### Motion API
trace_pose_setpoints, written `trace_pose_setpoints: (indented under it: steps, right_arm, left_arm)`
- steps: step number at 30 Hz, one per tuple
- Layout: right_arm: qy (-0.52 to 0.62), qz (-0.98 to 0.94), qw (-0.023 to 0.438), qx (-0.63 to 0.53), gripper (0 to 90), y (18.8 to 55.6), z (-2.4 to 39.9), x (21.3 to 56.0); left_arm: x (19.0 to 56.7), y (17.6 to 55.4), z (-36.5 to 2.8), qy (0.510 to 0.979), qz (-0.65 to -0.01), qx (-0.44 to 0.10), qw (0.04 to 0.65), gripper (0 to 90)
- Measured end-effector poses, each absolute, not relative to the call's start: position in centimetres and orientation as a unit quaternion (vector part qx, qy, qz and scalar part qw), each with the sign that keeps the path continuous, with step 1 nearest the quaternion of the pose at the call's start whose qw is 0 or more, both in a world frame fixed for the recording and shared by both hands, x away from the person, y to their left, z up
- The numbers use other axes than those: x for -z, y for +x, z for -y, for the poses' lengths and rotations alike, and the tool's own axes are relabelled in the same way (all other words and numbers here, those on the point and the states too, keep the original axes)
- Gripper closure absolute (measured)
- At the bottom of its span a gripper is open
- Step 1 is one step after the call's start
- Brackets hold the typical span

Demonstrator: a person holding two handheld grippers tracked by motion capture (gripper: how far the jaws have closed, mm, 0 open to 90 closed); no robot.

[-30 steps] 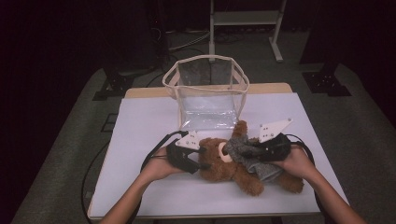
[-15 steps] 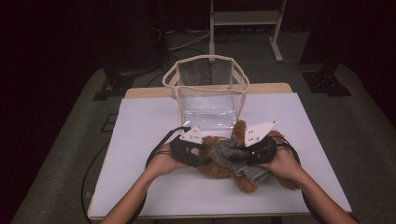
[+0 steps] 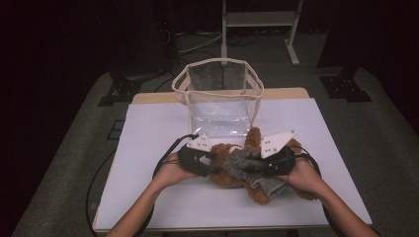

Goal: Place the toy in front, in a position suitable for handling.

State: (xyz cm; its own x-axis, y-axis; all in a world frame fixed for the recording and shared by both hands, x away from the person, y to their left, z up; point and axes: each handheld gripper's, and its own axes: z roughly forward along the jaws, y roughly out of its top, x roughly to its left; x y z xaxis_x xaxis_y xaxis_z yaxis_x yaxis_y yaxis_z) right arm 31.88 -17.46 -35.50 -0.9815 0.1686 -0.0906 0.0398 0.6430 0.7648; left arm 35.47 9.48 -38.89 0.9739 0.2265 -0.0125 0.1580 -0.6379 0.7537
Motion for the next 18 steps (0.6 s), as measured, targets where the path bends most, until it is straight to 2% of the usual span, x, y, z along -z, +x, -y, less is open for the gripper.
trace_pose_setpoints:
  steps: [5, 11, 18]
  right_arm:
    - [0.053, -0.905, 0.072, -0.417, 75.3, 32.1, 16.5, 36.1]
    - [0.066, -0.907, 0.065, -0.41, 75.3, 31.8, 18.2, 37.0]
    - [0.092, -0.894, 0.073, -0.433, 75.3, 32.7, 19.6, 35.2]
  left_arm:
    - [39.1, 35.6, -9.6, 0.902, -0.109, -0.036, 0.415, 48.5]
    - [39.0, 34.9, -9.6, 0.903, -0.1, -0.037, 0.416, 48.2]
    - [39.0, 33.9, -9.6, 0.909, -0.084, -0.042, 0.406, 47.0]
